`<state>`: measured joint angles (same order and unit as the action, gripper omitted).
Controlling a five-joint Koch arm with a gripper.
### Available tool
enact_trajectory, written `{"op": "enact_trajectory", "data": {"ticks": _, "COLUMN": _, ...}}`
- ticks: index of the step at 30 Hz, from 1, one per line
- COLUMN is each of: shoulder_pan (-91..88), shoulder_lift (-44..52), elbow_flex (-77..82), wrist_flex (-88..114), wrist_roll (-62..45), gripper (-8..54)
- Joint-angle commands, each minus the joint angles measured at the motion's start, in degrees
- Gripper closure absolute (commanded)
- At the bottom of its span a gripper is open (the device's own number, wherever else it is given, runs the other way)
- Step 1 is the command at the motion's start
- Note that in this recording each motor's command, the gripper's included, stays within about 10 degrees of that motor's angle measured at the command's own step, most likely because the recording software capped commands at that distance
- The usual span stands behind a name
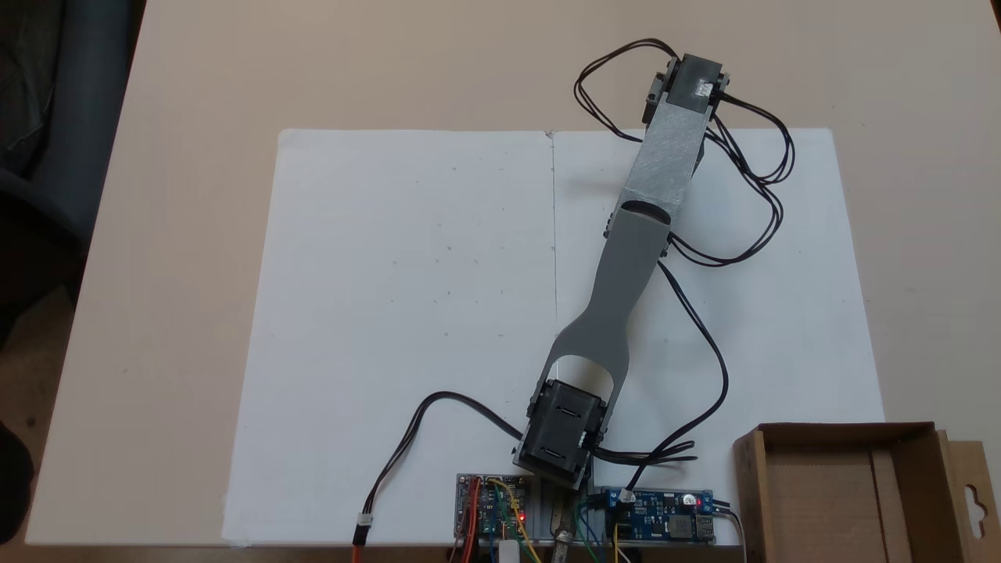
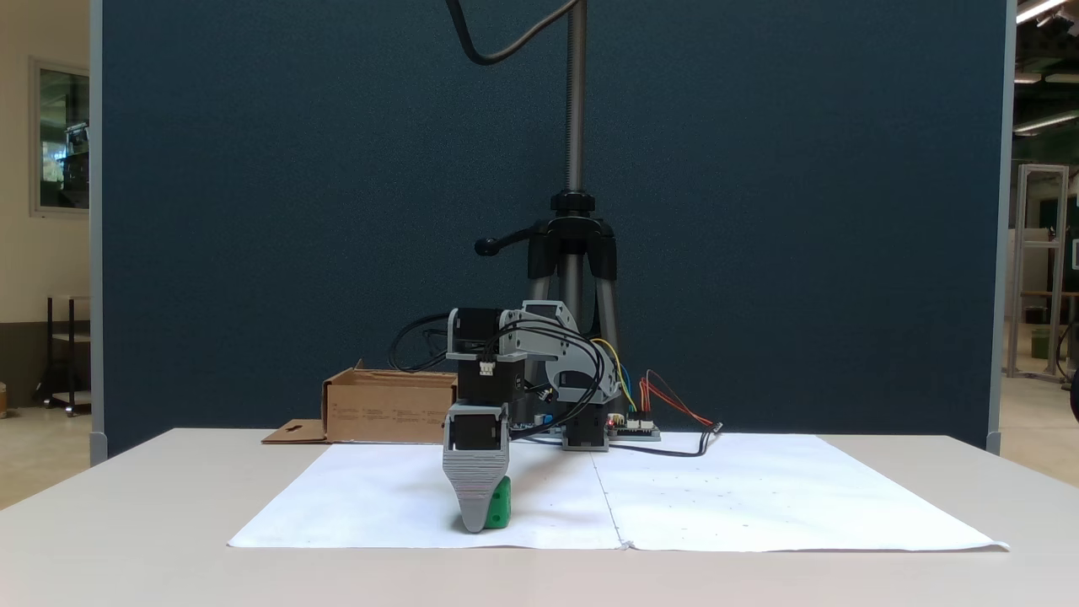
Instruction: Grasp a green dice and put it in the bin.
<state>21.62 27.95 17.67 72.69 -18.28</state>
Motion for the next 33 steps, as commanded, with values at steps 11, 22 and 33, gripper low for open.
{"op": "enact_trajectory", "data": {"ticks": 11, "shoulder_pan": 1.23, "shoulder_lift": 2.11, "elbow_flex": -0.18, "wrist_flex": 1.23, "wrist_roll": 9.67, "gripper": 33.4}}
{"op": "enact_trajectory", "data": {"ticks": 22, "shoulder_pan": 2.90, "shoulder_lift": 12.83, "elbow_flex": -0.09, "wrist_flex": 10.81, "wrist_roll": 17.14, "gripper": 33.4}}
{"op": "enact_trajectory", "data": {"ticks": 33, "shoulder_pan": 6.15, "shoulder_lift": 30.41, "elbow_flex": -0.26, "wrist_flex": 18.63, "wrist_roll": 20.04, "gripper": 33.4}}
